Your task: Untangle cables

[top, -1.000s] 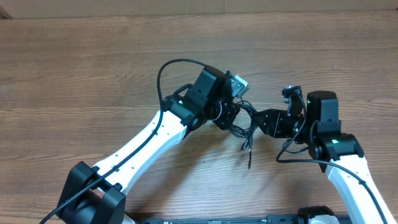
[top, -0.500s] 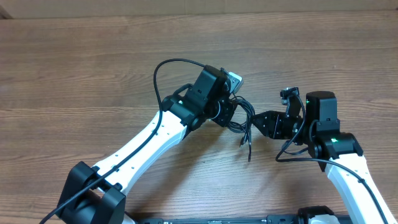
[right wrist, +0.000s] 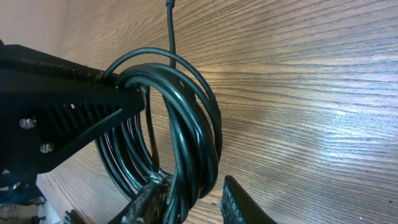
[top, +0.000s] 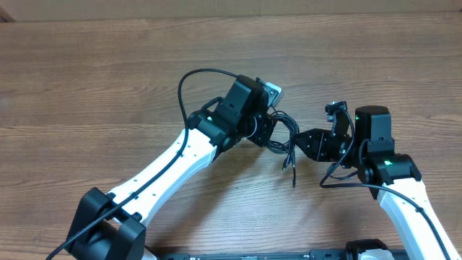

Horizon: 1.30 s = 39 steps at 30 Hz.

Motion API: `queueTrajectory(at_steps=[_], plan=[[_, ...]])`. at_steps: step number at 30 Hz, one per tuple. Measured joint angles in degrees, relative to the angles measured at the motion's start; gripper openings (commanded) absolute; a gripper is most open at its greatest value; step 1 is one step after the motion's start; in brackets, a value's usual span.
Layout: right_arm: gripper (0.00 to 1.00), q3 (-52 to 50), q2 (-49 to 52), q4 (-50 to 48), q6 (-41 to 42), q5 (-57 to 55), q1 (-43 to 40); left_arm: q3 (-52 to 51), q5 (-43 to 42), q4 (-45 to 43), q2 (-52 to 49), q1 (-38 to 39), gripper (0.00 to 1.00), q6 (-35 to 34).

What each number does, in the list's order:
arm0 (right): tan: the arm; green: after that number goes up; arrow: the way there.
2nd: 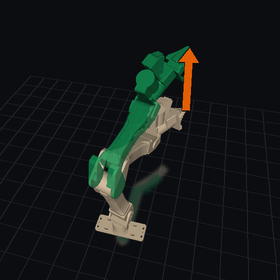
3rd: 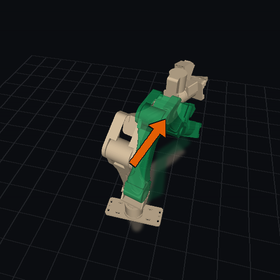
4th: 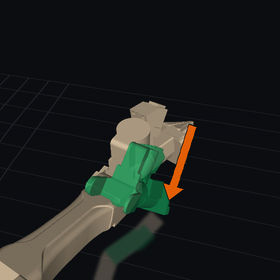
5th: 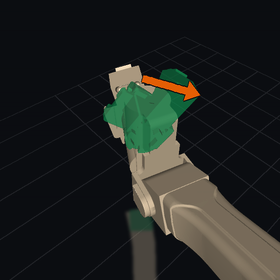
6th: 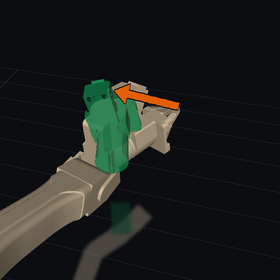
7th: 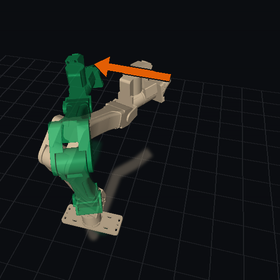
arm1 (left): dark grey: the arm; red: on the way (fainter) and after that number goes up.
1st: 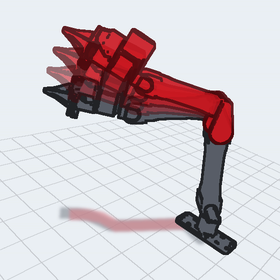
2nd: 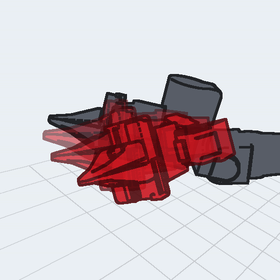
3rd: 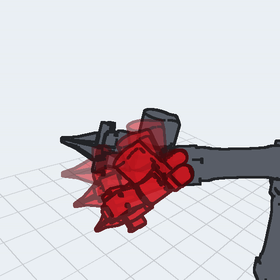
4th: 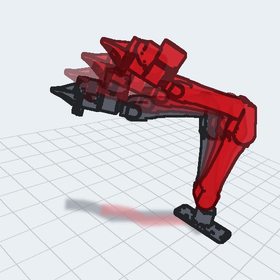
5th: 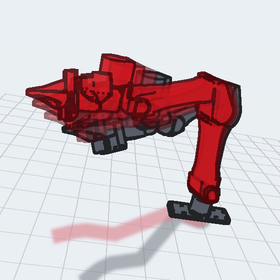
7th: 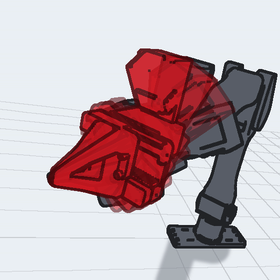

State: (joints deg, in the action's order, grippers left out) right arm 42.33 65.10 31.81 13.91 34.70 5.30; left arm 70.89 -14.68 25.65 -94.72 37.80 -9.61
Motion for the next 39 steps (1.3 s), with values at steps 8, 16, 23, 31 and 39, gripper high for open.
queueTrajectory(at_steps=[8, 16, 23, 31, 39], plan=[[0.15, 0.00, 0.00, 0.07, -0.02, 0.24, 0.00, 0.00, -2.78, -0.39, 0.00, -0.02, 0.04, -0.81], [0.04, 0.00, 0.00, 0.63, 0.00, -0.15, 0.00, 0.00, -3.39, -0.37, 0.00, -0.07, 0.04, -1.25], [0.04, 0.92, -0.02, 6.99, 4.13, -8.22, 0.90, 0.00, -6.40, 1.05, 0.00, -0.39, 0.04, -1.49], [0.07, 1.46, -0.17, 11.13, 12.70, -19.21, 1.42, 0.02, -8.00, 3.58, 0.07, -1.57, 0.04, -2.27], [0.16, 1.38, 0.00, 5.20, 8.81, -16.11, 0.31, 0.02, -5.90, 3.76, 0.09, -4.42, 0.04, -2.27]])
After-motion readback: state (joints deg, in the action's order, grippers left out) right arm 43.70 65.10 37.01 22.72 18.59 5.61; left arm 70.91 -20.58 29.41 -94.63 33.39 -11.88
